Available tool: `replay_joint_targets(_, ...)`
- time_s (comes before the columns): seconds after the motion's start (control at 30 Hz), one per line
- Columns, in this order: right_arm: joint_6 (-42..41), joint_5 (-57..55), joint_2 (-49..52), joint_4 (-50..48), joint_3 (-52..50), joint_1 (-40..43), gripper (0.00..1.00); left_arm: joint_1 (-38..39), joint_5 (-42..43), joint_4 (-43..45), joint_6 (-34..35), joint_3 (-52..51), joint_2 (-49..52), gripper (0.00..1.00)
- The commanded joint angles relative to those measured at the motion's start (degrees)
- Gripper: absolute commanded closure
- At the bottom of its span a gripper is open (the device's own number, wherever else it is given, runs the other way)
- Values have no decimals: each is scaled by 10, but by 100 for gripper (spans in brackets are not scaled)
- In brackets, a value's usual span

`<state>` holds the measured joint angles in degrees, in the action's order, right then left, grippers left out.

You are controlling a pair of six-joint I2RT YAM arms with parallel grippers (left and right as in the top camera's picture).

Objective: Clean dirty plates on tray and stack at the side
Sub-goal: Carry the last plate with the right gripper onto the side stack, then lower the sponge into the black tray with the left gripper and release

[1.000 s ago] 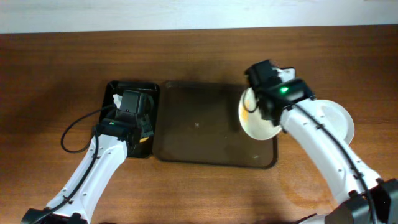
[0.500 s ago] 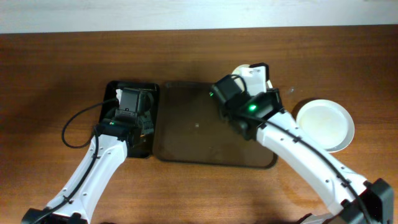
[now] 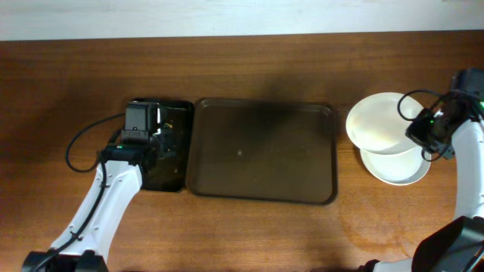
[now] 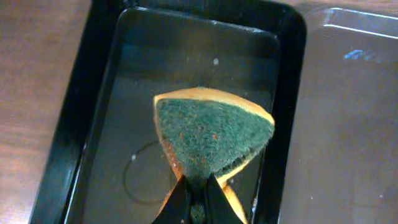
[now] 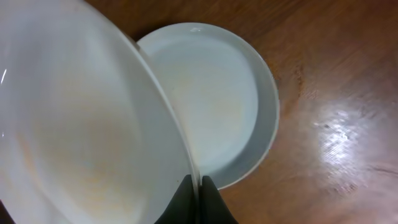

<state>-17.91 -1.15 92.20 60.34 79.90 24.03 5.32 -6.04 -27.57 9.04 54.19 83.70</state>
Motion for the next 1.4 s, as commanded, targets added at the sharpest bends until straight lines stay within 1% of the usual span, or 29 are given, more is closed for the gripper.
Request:
replay_joint_targets(0.0, 28, 42, 7, -2, -10, 49, 96, -14, 68, 21, -75, -1, 33, 100)
replay_joint_targets(0.1, 27, 11, 19, -8, -10, 73, 96, -14, 67, 29, -78, -1, 58, 100)
replay_joint_targets(0.2, 27, 5, 38, -10, -10, 79, 96, -14, 67, 32, -78, -1, 63, 100)
replay_joint_targets(0.23, 27, 5, 42, -10, -10, 79, 92, -14, 67, 31, -78, -1, 63, 100)
replay_joint_targets(0.27, 27, 5, 47, -9, -10, 79, 82, -14, 67, 31, -78, -1, 63, 100)
replay_joint_targets(0.3, 27, 5, 50, -8, -10, 79, 75, -14, 67, 31, -78, -1, 63, 100)
replay_joint_targets(0.37, 25, 5, 50, -5, -10, 79, 67, -14, 67, 31, -78, -1, 63, 100)
replay_joint_targets(0.47, 25, 34, 50, 21, -10, 79, 67, -14, 67, 32, -78, -1, 63, 100)
replay_joint_targets(0.5, 43, 79, 50, 38, -10, 78, 67, -14, 66, 38, -78, -1, 63, 100)
replay_joint_targets(0.53, 94, 145, 50, 49, -10, 74, 67, -14, 70, 54, -85, -1, 63, 100)
replay_joint_targets(0.57, 118, 173, 50, 58, -10, 66, 67, -14, 106, 63, -120, -1, 64, 100)
replay_joint_targets(0.6, 135, 179, 50, 66, -10, 53, 67, -14, 146, 72, -154, -1, 67, 100)
replay_joint_targets(0.63, 146, 179, 50, 72, -10, 39, 67, -14, 165, 78, -166, -1, 75, 100)
replay_joint_targets(0.73, 176, 178, 50, 74, -10, -9, 67, -24, 181, 91, -161, -1, 122, 100)
replay_joint_targets(0.83, 175, 179, 50, 71, -10, -36, 67, -52, 185, 96, -133, -1, 170, 100)
replay_joint_targets(0.9, 175, 176, 50, 70, -10, -49, 67, -77, 181, 90, -132, -1, 195, 100)
replay_joint_targets(0.97, 175, 172, 50, 70, -10, -50, 67, -109, 134, 78, -111, 0, 195, 100)
replay_joint_targets(1.0, 175, 172, 50, 70, -10, -50, 67, -115, 133, 75, -111, 0, 193, 100)
replay_joint_targets(1.03, 175, 172, 50, 70, -10, -50, 67, -123, 133, 66, -95, 4, 186, 100)
replay_joint_targets(1.07, 175, 172, 50, 70, -10, -50, 67, -124, 133, 54, -68, 9, 176, 100)
replay_joint_targets(1.13, 175, 172, 50, 70, -10, -50, 67, -123, 169, 29, -4, 19, 155, 100)
replay_joint_targets(1.2, 175, 170, 50, 70, -10, -50, 67, -123, 184, 25, 72, 19, 143, 100)
replay_joint_targets(1.23, 175, 170, 50, 70, -10, -50, 67, -118, 190, 20, 121, 18, 144, 100)
replay_joint_targets(1.37, 175, 170, 50, 70, -10, -50, 68, -63, 177, 18, 121, 12, 151, 100)
